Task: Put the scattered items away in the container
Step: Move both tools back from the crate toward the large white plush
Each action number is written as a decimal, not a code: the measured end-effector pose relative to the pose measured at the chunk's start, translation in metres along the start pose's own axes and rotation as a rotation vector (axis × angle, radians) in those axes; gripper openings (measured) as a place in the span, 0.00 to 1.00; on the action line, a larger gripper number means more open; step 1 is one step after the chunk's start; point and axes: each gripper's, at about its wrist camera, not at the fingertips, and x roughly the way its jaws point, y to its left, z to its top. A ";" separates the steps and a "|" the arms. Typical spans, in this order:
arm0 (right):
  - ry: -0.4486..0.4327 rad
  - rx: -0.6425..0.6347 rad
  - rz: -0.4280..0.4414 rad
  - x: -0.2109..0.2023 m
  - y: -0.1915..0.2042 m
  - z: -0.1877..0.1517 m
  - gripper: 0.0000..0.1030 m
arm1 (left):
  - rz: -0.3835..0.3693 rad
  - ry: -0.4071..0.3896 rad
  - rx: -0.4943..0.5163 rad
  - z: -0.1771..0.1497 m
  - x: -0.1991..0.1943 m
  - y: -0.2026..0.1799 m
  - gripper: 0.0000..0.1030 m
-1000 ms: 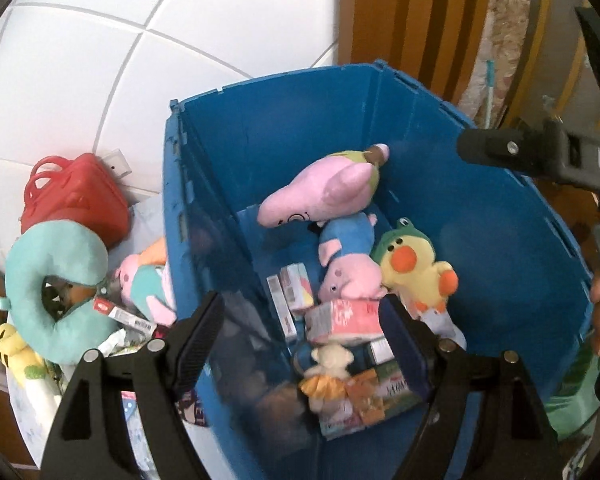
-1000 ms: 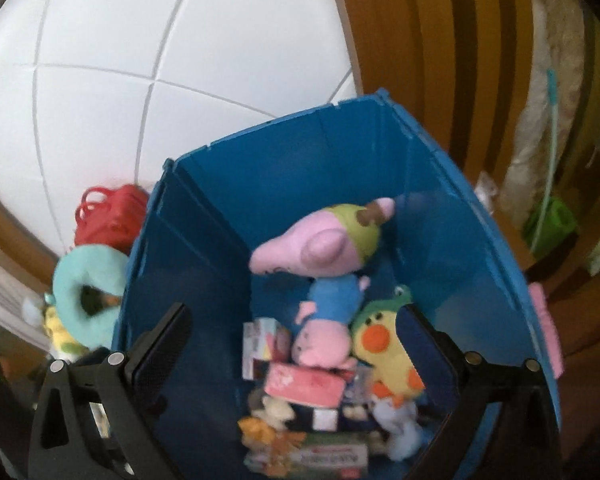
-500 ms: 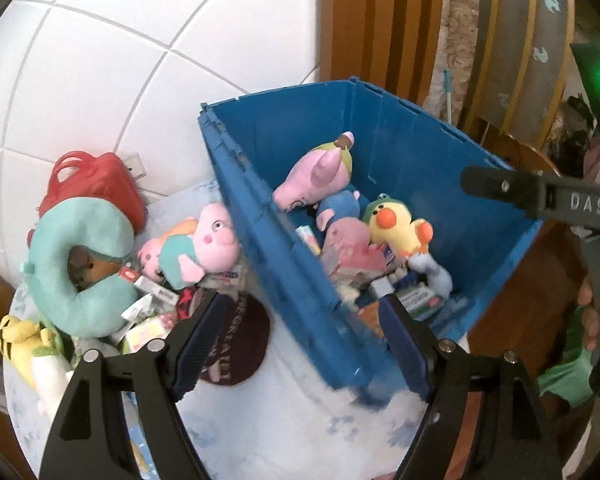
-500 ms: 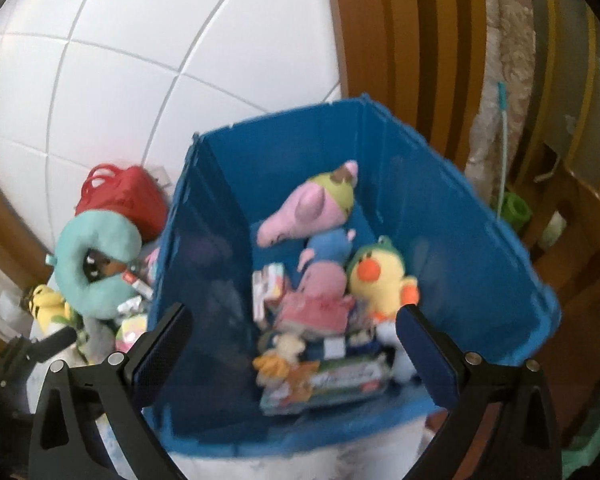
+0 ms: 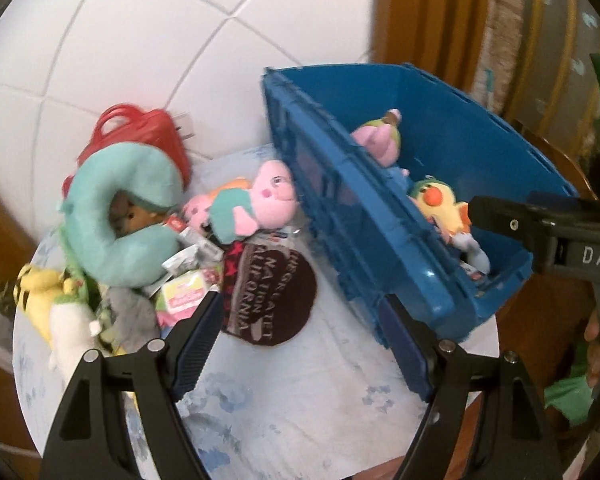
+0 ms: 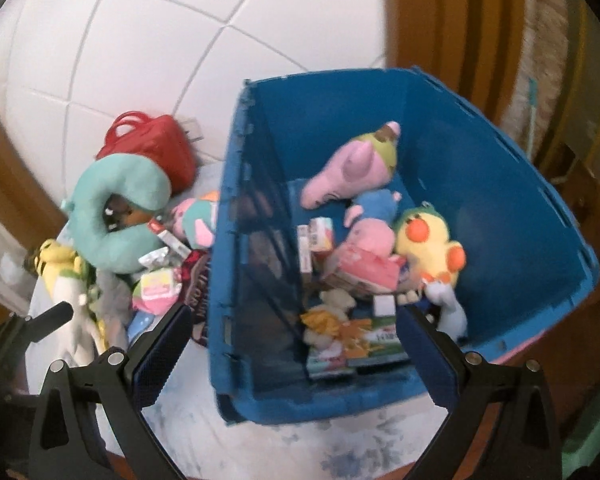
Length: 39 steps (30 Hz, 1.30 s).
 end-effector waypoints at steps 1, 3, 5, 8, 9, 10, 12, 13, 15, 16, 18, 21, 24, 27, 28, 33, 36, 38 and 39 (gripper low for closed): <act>0.002 -0.012 0.008 0.001 0.004 0.002 1.00 | 0.011 0.002 -0.006 -0.001 -0.001 0.003 0.77; 0.003 -0.037 0.025 0.004 0.012 0.007 1.00 | 0.032 0.002 -0.037 -0.002 -0.003 0.011 0.77; 0.007 -0.054 0.043 0.006 0.018 0.010 1.00 | 0.042 0.004 -0.066 -0.005 -0.004 0.018 0.77; 0.020 -0.087 0.060 0.012 0.028 0.012 1.00 | 0.071 0.009 -0.097 -0.010 -0.007 0.029 0.77; 0.021 -0.092 0.066 0.013 0.031 0.011 1.00 | 0.077 0.011 -0.106 -0.012 -0.007 0.032 0.77; 0.023 -0.097 0.072 0.015 0.034 0.011 1.00 | 0.085 0.013 -0.114 -0.014 -0.008 0.036 0.77; 0.025 -0.112 0.087 0.016 0.044 0.010 1.00 | 0.100 0.019 -0.130 -0.018 -0.008 0.044 0.77; 0.024 -0.120 0.094 0.016 0.050 0.010 1.00 | 0.103 0.021 -0.138 -0.021 -0.009 0.049 0.77; 0.024 -0.136 0.108 0.015 0.061 0.009 1.00 | 0.109 0.025 -0.151 -0.027 -0.011 0.060 0.77; 0.026 -0.144 0.111 0.015 0.068 0.008 1.00 | 0.110 0.027 -0.158 -0.030 -0.012 0.066 0.77; 0.033 -0.165 0.115 0.015 0.085 0.005 1.00 | 0.108 0.028 -0.172 -0.037 -0.016 0.080 0.77; 0.034 -0.181 0.125 0.015 0.113 0.000 1.00 | 0.116 0.023 -0.184 -0.051 -0.023 0.108 0.77; 0.035 -0.187 0.141 0.015 0.144 -0.010 1.00 | 0.119 0.022 -0.195 -0.068 -0.030 0.139 0.77; 0.039 -0.188 0.160 0.016 0.177 -0.024 1.00 | 0.127 0.029 -0.210 -0.088 -0.037 0.177 0.77; 0.041 -0.186 0.164 0.017 0.189 -0.029 1.00 | 0.128 0.036 -0.215 -0.095 -0.038 0.191 0.77; 0.072 -0.173 0.188 0.034 0.255 -0.056 1.00 | 0.161 0.066 -0.266 -0.137 -0.034 0.262 0.77; 0.095 -0.170 0.223 0.046 0.292 -0.072 1.00 | 0.182 0.082 -0.302 -0.162 -0.031 0.302 0.77; 0.117 -0.179 0.244 0.059 0.317 -0.083 1.00 | 0.197 0.093 -0.325 -0.179 -0.029 0.330 0.77; 0.127 -0.182 0.252 0.065 0.329 -0.086 1.00 | 0.204 0.099 -0.337 -0.187 -0.028 0.343 0.77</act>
